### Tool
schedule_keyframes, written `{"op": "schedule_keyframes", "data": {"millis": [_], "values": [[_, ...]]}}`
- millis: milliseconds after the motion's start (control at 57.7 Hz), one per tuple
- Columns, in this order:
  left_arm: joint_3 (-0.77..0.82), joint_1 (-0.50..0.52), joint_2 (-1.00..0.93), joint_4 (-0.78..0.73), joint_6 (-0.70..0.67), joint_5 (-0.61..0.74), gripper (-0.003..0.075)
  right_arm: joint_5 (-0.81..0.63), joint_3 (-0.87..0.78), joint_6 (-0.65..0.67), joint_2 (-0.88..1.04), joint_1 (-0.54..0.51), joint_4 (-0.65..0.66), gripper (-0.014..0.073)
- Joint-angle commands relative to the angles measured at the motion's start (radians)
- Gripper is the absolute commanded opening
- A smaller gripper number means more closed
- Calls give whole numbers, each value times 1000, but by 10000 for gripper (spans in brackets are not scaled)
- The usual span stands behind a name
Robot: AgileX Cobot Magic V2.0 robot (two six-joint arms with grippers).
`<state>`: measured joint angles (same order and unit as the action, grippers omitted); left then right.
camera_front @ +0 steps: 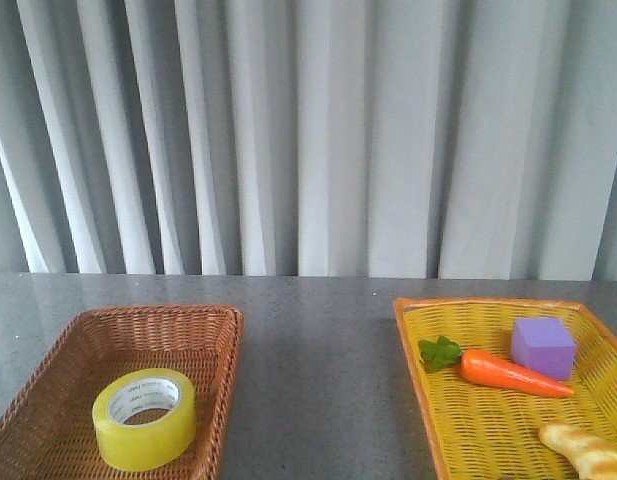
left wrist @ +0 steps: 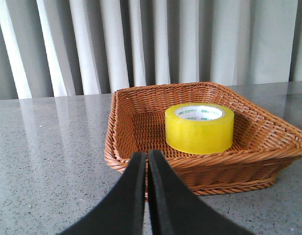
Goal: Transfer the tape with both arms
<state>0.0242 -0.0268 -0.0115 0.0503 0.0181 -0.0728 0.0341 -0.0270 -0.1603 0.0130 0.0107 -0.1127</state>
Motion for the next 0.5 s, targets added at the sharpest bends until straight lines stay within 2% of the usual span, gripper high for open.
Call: {"op": "schedule_keyframes", "data": {"millis": [0,277,485], "values": [[-9,-5,-15,8,-7,73,-6,-61,-5,-3,10,-6,5,-4],[-9,-5,-15,8,-7,73,-6,-61,-5,201,10,-6,204,-4],[-9,-5,-15,8,-7,73,-6,-61,-3,186,10,-6,207,-4]]}}
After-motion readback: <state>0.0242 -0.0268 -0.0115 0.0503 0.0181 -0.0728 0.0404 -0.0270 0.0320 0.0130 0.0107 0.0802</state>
